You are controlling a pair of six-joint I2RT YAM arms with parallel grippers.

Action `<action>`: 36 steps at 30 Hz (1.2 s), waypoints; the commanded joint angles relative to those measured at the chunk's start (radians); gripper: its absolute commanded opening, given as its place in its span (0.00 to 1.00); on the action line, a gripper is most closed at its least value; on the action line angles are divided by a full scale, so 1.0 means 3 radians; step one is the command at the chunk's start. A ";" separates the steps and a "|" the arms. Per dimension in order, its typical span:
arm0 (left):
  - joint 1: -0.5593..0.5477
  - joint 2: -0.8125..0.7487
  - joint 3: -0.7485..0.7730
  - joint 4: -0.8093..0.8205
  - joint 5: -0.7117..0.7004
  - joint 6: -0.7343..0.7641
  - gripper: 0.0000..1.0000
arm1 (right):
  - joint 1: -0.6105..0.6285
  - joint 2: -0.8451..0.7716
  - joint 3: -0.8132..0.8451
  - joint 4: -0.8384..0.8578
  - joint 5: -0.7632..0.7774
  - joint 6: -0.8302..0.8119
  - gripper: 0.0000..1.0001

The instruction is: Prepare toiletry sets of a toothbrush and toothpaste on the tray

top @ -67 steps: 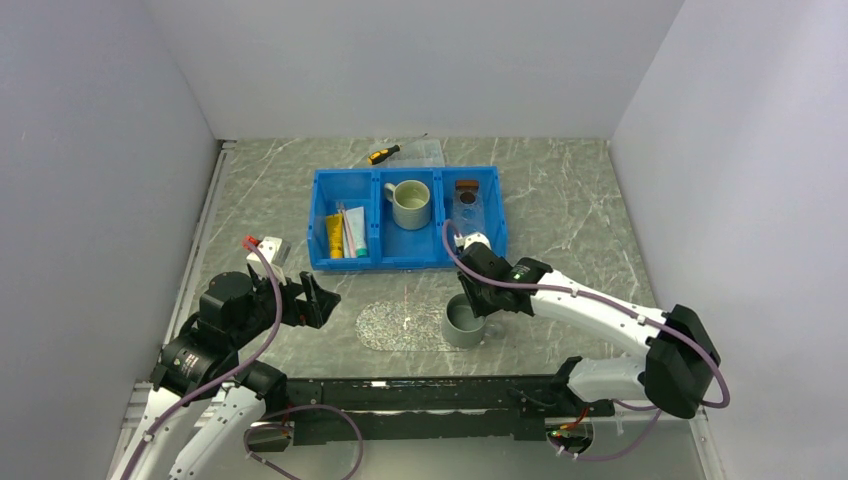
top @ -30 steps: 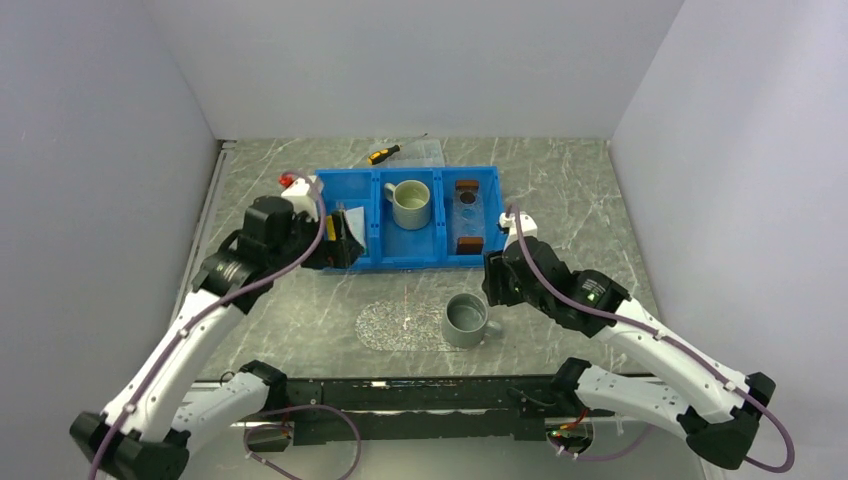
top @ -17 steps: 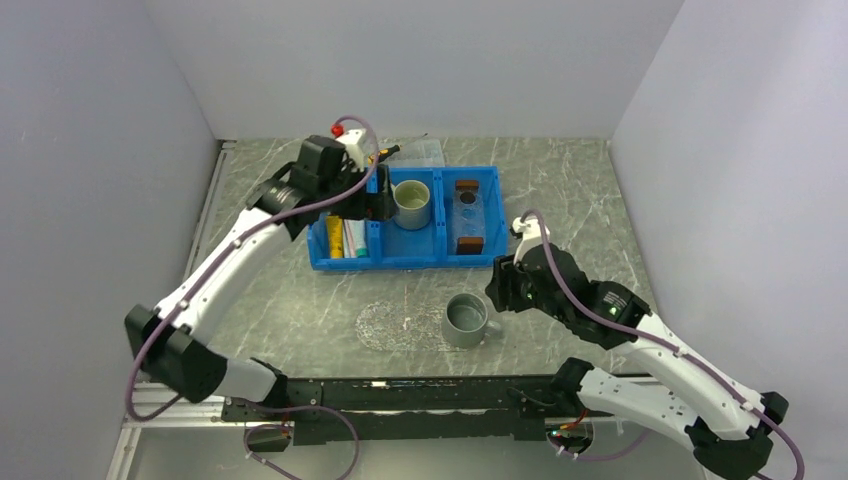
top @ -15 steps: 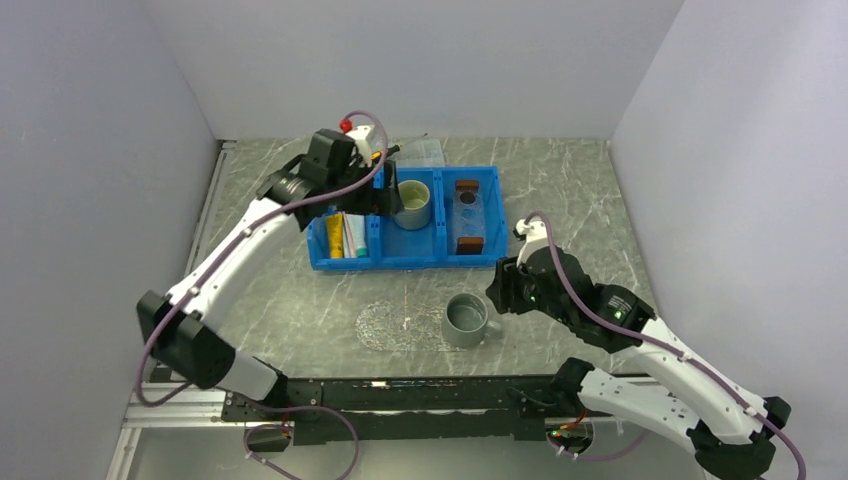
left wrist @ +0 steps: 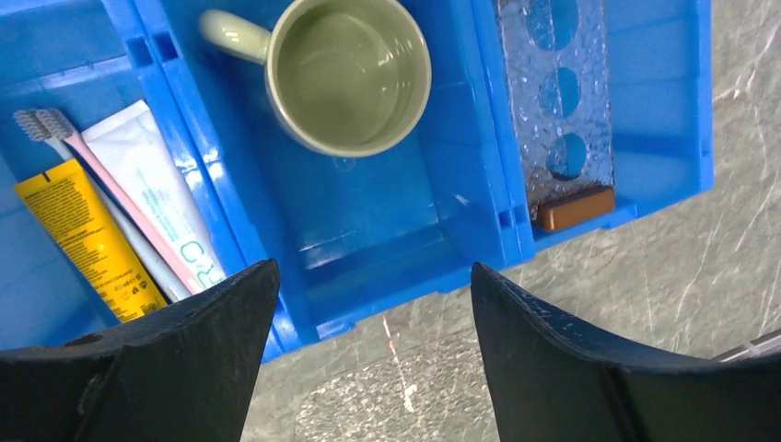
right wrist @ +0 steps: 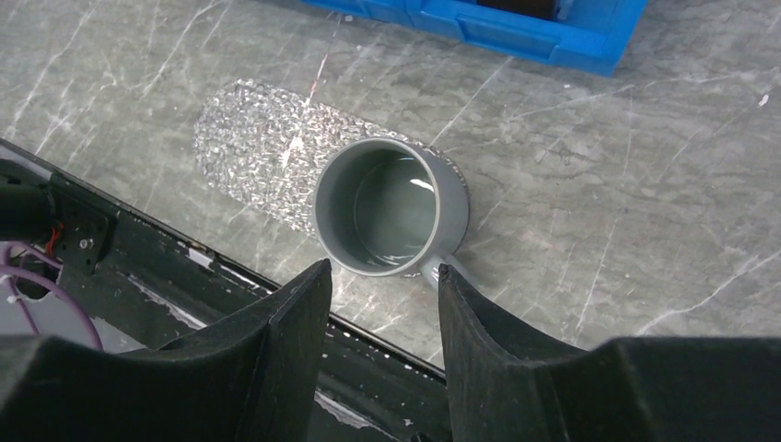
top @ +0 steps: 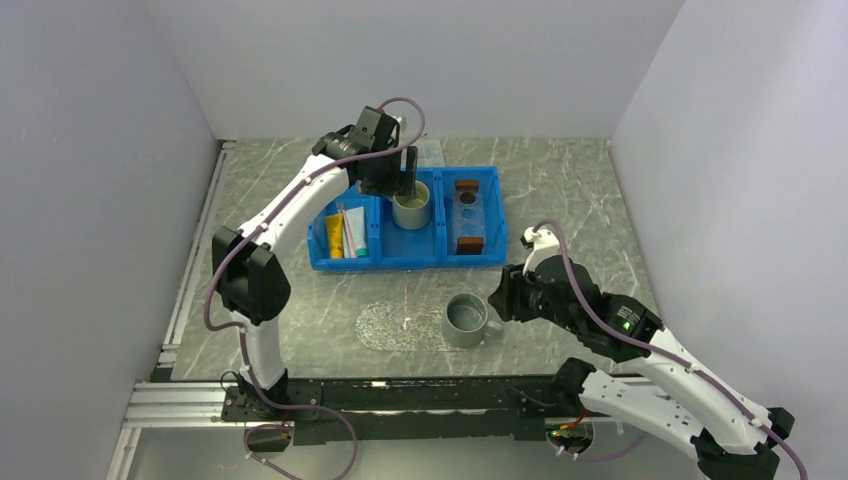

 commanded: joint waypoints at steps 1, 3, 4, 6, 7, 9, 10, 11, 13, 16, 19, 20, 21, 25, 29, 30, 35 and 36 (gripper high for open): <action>-0.0009 0.0206 0.0344 -0.0118 -0.0016 -0.0189 0.80 | 0.0014 -0.0081 -0.0053 0.0112 -0.0066 0.0078 0.48; -0.0009 0.0328 0.0429 -0.0138 0.0015 -0.0286 0.78 | 0.0015 -0.0090 -0.0091 0.0150 -0.0095 0.0092 0.48; -0.0009 0.0390 0.0468 -0.0148 0.0021 -0.0337 0.77 | 0.0019 -0.0081 -0.0102 0.0172 -0.0118 0.0095 0.48; -0.0006 0.0500 0.0563 -0.0202 -0.0011 -0.0434 0.76 | 0.0016 -0.0085 -0.0114 0.0184 -0.0139 0.0099 0.47; -0.0008 0.0551 0.0606 -0.0238 -0.0045 -0.0479 0.75 | 0.0020 -0.0090 -0.0119 0.0187 -0.0153 0.0098 0.47; -0.0009 0.0646 0.0661 -0.0267 -0.0096 -0.0548 0.74 | 0.0015 -0.0108 -0.0136 0.0196 -0.0182 0.0098 0.47; -0.0009 0.0665 0.0671 -0.0269 -0.0124 -0.0585 0.74 | 0.0014 -0.0119 -0.0150 0.0206 -0.0197 0.0098 0.47; -0.0009 0.0689 0.0677 -0.0262 -0.0137 -0.0613 0.73 | 0.0014 -0.0130 -0.0162 0.0216 -0.0218 0.0098 0.47; -0.0008 0.0742 0.0704 -0.0265 -0.0142 -0.0662 0.73 | 0.0014 -0.0147 -0.0189 0.0236 -0.0238 0.0105 0.47; -0.0004 0.0856 0.0814 -0.0346 -0.0237 -0.0690 0.70 | 0.0017 -0.0168 -0.0229 0.0250 -0.0265 0.0103 0.47; 0.0019 0.0946 0.0879 -0.0401 -0.0283 -0.0727 0.69 | 0.0013 -0.0182 -0.0227 0.0264 -0.0291 0.0088 0.47; 0.0025 0.0966 0.0881 -0.0398 -0.0278 -0.0740 0.68 | 0.0015 -0.0188 -0.0226 0.0268 -0.0294 0.0078 0.47; 0.0035 0.0985 0.0886 -0.0392 -0.0278 -0.0759 0.66 | 0.0015 -0.0193 -0.0231 0.0273 -0.0304 0.0076 0.47; 0.0080 0.1080 0.0946 -0.0391 -0.0291 -0.0836 0.62 | 0.0013 -0.0209 -0.0241 0.0284 -0.0325 0.0071 0.47; 0.0125 0.1155 0.0964 -0.0351 -0.0274 -0.0920 0.59 | 0.0013 -0.0232 -0.0256 0.0296 -0.0355 0.0061 0.47; 0.0133 0.1169 0.0972 -0.0349 -0.0290 -0.0941 0.59 | 0.0012 -0.0239 -0.0260 0.0295 -0.0357 0.0059 0.47; 0.0160 0.1277 0.1105 -0.0364 -0.0321 -0.0988 0.58 | 0.0014 -0.0252 -0.0268 0.0317 -0.0388 0.0047 0.47; 0.0165 0.1316 0.1159 -0.0390 -0.0329 -0.0991 0.57 | 0.0018 -0.0262 -0.0271 0.0319 -0.0395 0.0044 0.47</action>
